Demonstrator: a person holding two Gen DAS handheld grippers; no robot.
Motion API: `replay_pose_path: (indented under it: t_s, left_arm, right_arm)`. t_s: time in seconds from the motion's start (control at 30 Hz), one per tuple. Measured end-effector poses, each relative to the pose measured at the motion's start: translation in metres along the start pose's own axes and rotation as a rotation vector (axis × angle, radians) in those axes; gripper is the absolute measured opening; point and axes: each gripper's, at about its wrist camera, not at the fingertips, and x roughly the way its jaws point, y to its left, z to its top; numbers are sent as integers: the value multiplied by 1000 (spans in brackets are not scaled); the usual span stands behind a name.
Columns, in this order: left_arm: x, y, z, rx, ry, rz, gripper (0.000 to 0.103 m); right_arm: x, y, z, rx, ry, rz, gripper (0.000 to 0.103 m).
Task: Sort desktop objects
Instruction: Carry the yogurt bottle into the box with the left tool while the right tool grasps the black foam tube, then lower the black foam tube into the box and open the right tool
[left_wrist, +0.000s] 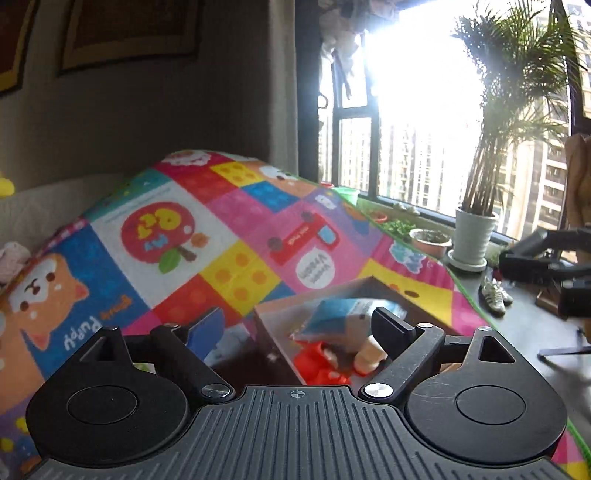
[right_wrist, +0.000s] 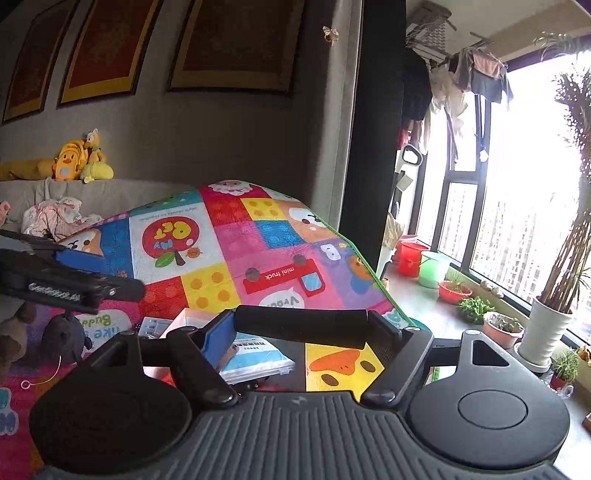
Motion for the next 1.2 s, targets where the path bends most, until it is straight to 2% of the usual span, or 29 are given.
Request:
replay_pose_path:
  t_s: [0.1,0.2,0.27,0.43,0.57,0.67,0.8,0.87,0.97,1.1,1.17,1.2]
  left_arm:
    - [-2,16,-39,-8,119,51,93]
    - [-7,30,-70,-43,195,64,95]
    - [-11,37,-85,-62,224,77,96]
    - [-20,52,-111,-84,258,115,100]
    - [-13,65,-122,-103,268,174,100]
    - [-14,75,-124,-154,241,151,100]
    - [-18,83,-126,-200,211,99,101]
    - [-19,86,-128,-230,200,80,101]
    - [-22,89,-129,-259,186,73,101]
    - [-22,91,-130,-278,184,62,101]
    - [-21,95,-131,-305,190,57,101]
    - [-21,98,-131,-326,195,54,101]
  right_arm:
    - [20,9,2,19,35,35,76]
    - [47,17,6,57,110,85,76]
    - [69,19,9,93,172,113,82]
    - [86,30,19,123,208,123,85]
    - [93,59,34,101,244,204,91]
    - [123,90,50,94,319,300,96]
    - [187,142,67,72,433,370,96]
    - [221,173,67,2,479,388,89]
    - [275,210,50,-53,592,343,86]
    - [315,233,31,-159,576,228,83]
    - [330,235,27,-154,604,223,62]
    - [337,234,25,-137,627,220,58]
